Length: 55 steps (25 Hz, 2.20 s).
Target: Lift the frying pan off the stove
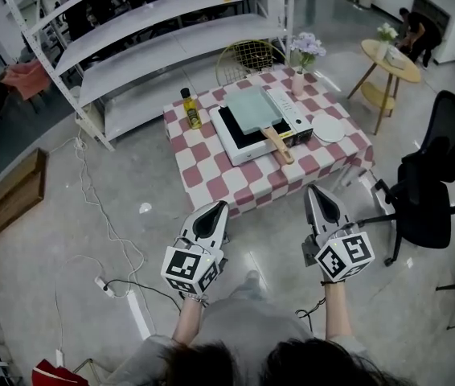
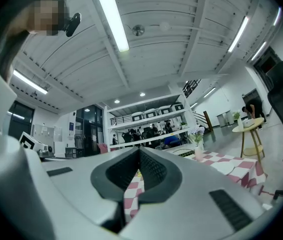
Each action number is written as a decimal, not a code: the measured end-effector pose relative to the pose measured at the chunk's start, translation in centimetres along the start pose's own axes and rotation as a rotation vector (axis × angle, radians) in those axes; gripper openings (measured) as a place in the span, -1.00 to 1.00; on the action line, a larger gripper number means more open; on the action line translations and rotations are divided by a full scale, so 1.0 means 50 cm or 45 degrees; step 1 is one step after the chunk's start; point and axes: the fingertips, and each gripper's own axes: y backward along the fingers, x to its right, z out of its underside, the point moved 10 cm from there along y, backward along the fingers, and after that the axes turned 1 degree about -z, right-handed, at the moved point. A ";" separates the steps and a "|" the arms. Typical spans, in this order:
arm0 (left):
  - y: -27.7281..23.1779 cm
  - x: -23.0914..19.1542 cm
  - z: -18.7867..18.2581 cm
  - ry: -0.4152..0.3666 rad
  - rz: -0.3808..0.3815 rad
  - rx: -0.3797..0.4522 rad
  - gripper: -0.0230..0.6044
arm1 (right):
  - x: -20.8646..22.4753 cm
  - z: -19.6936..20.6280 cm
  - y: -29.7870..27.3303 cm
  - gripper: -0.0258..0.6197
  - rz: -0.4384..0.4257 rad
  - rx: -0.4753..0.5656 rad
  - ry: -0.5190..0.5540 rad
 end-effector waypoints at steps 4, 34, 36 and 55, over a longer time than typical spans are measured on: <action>-0.056 -0.027 0.002 -0.006 0.042 -0.003 -0.82 | 0.026 0.010 -0.043 -0.85 0.015 -0.002 -0.012; -0.237 -0.085 0.018 0.048 0.183 -0.095 -0.82 | 0.122 0.028 -0.154 -0.85 0.095 -0.040 -0.063; -0.249 -0.085 0.022 0.058 0.177 -0.108 -0.82 | 0.136 0.028 -0.165 -0.85 0.088 -0.047 -0.068; -0.404 -0.078 0.036 0.197 -0.031 -0.200 -0.83 | 0.318 0.005 -0.347 -0.85 -0.209 -0.166 -0.117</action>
